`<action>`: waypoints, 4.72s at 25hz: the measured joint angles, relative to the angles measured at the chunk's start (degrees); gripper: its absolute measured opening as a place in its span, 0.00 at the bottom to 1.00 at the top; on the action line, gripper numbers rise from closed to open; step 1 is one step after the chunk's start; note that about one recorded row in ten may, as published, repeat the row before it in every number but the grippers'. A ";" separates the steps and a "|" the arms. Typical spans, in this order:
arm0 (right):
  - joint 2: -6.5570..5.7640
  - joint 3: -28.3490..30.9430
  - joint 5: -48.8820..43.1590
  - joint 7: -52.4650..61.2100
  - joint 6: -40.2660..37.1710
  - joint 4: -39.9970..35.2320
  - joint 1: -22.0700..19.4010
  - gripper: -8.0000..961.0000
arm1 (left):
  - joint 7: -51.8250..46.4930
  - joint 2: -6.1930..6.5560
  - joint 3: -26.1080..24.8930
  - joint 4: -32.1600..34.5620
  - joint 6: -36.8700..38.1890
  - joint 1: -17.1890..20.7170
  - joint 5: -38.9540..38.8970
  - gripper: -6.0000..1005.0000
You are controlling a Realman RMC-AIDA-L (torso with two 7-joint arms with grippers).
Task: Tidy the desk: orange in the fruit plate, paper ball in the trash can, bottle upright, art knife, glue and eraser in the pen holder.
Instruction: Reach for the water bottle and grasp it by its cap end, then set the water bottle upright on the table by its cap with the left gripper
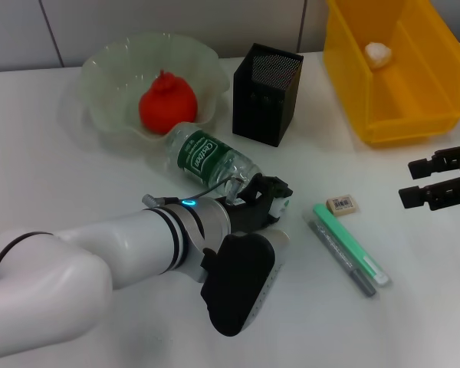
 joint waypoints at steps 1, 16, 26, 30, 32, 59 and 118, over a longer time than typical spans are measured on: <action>0.00 0.00 0.00 -0.03 0.04 0.00 0.00 0.79 | 0.03 0.00 0.02 0.04 -0.09 0.10 0.00 0.44; 0.10 -0.02 0.10 0.06 0.49 -0.22 0.01 0.79 | 6.47 1.01 -4.71 14.79 1.06 16.17 0.33 0.42; 0.40 0.41 1.04 0.06 -0.06 -0.43 -0.44 0.79 | 9.98 1.82 -8.08 27.95 4.15 31.96 0.12 0.43; 0.19 0.62 1.07 0.11 -0.10 -0.53 -0.42 0.79 | 9.74 2.75 -8.31 32.02 4.83 35.94 0.03 0.43; -0.05 0.64 1.10 0.25 -0.10 -0.54 -0.33 0.79 | 9.29 3.33 -8.87 34.27 5.22 37.81 -0.18 0.43; -1.12 0.77 1.11 1.90 2.21 0.04 0.72 0.78 | 6.79 0.86 -31.51 49.95 29.39 45.97 -7.23 0.43; 0.01 -5.24 0.70 -9.16 -2.54 -0.81 -1.95 0.78 | -42.38 0.60 -66.19 34.23 64.36 19.83 -13.90 0.43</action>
